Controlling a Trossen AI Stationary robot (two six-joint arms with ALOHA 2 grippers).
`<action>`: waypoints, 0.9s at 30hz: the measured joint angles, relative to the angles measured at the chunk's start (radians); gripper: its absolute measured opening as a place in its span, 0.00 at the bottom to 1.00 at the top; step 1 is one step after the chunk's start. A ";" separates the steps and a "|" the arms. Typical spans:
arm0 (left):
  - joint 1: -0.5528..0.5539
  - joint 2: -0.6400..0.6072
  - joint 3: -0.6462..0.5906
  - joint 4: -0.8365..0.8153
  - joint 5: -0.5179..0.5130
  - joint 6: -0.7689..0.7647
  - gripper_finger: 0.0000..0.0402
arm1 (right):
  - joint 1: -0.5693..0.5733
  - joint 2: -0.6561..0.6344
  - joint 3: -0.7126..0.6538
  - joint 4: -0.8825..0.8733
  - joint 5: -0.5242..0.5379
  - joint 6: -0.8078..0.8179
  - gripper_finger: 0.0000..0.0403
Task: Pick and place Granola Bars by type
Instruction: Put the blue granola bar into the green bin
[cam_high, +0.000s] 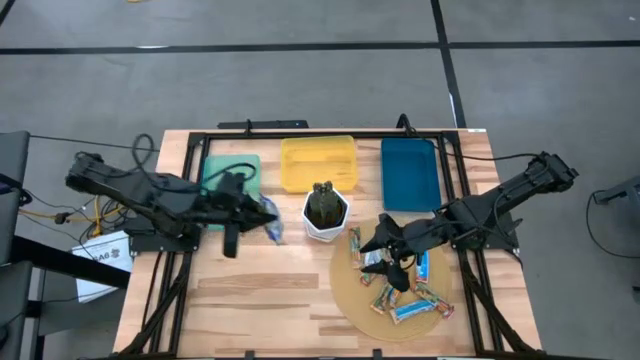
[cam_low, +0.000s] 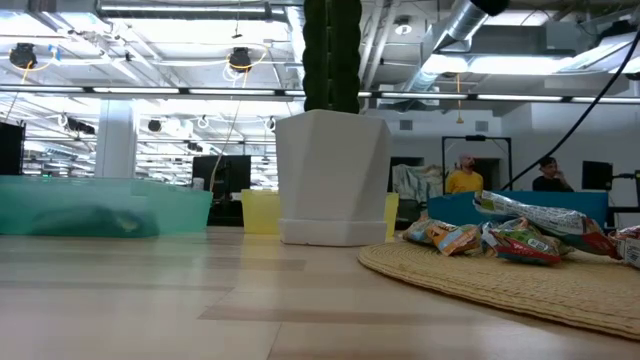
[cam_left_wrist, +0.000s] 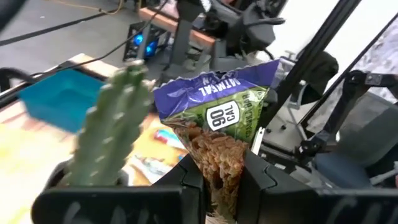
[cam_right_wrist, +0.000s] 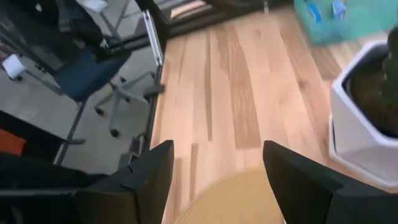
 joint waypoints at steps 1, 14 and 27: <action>-0.003 -0.022 0.000 -0.027 -0.006 -0.005 0.10 | 0.003 0.000 0.000 -0.012 0.000 0.009 0.60; -0.009 -0.284 0.000 -0.348 -0.058 -0.101 0.10 | 0.025 0.000 0.000 -0.110 0.000 0.039 0.60; -0.009 -0.338 0.001 -0.596 -0.070 -0.129 0.10 | -0.058 0.000 0.000 -0.112 0.003 0.066 0.60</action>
